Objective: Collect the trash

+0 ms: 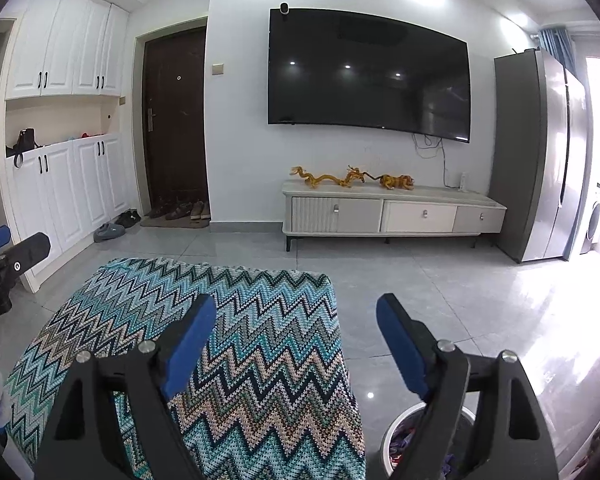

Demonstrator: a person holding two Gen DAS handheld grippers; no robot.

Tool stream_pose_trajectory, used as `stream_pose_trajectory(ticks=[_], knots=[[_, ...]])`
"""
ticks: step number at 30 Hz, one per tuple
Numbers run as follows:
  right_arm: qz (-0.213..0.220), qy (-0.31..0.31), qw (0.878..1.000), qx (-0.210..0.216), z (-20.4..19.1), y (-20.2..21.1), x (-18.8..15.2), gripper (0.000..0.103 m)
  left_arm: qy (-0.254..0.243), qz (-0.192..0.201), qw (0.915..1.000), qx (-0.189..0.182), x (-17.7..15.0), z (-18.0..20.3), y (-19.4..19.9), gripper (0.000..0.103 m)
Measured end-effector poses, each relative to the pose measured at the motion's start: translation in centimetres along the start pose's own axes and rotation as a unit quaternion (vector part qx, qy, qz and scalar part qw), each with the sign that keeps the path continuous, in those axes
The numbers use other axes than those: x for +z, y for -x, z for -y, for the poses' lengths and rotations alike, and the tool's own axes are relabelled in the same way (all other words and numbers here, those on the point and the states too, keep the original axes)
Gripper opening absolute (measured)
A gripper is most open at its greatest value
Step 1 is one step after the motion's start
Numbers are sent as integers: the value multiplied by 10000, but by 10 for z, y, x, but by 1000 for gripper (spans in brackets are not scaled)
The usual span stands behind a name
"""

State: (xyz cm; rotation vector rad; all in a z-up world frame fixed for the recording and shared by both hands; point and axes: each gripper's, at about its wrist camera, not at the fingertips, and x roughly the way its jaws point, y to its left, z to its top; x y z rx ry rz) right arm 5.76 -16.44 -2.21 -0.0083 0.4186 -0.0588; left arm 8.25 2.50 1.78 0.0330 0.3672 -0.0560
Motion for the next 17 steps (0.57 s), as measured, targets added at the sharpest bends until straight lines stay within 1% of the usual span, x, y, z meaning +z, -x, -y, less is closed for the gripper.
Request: stream_pose_trajectory(ticks=[10,17], knots=[[219,12,9996,-166,2,9,4,82,-14,133,9998,148,0,-4,9,103],[286,41,9993,-234,3,11,6,82,41,113,9999,115,1,-7,9,103]])
